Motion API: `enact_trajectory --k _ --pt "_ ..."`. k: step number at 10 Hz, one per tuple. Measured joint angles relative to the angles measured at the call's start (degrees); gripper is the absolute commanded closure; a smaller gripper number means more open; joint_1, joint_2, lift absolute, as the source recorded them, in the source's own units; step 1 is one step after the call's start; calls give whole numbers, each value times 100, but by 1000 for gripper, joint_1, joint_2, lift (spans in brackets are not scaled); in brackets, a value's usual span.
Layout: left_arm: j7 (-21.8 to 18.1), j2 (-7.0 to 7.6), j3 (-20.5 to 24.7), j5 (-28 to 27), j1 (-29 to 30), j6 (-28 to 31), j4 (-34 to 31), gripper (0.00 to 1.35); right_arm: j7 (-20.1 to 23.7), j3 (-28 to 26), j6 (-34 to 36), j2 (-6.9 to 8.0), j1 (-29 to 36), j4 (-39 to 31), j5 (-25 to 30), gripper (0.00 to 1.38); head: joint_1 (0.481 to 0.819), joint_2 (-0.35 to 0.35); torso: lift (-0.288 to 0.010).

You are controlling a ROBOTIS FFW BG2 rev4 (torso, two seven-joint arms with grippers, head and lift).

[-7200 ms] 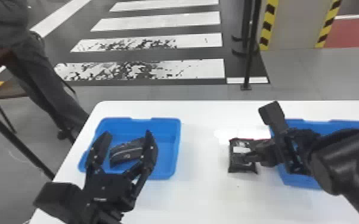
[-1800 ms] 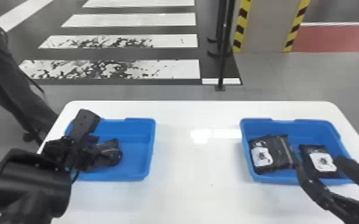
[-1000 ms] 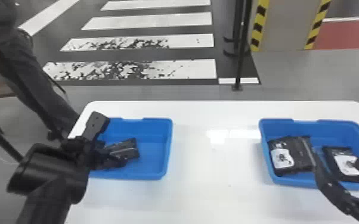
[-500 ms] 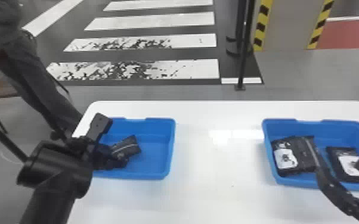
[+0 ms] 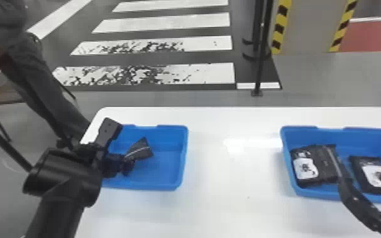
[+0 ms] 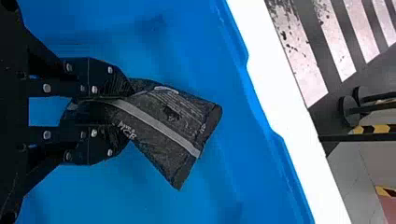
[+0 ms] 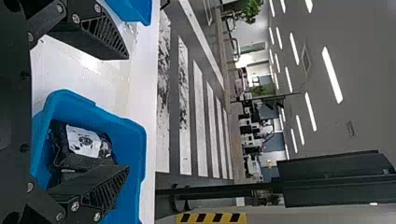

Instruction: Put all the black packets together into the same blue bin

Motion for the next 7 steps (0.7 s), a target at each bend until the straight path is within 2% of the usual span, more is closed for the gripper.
enact_trajectory --k 1,3,5,6,7 --pt "-31 -21 85 53 97 7 -254 1216 2 -10 -8 0 8 -4 -12 194 695 130 -110" --pt "-35 -140 557 333 588 61 -1307 1216 2 -15 -11 0 0 -74 -20 194 695 136 -110" --pt "-7 -442 1269 925 1207 -296 -2226 1216 -6 11 -11 -17 -207 -179 13 194 695 149 -110" --pt "27 -587 1429 1260 1424 -539 -2494 1216 -6 106 -11 -43 -440 -180 -16 194 695 150 -110" --pt "43 -650 1352 1509 1549 -687 -2676 1216 -4 279 -11 -81 -713 -125 -98 194 695 143 -110"
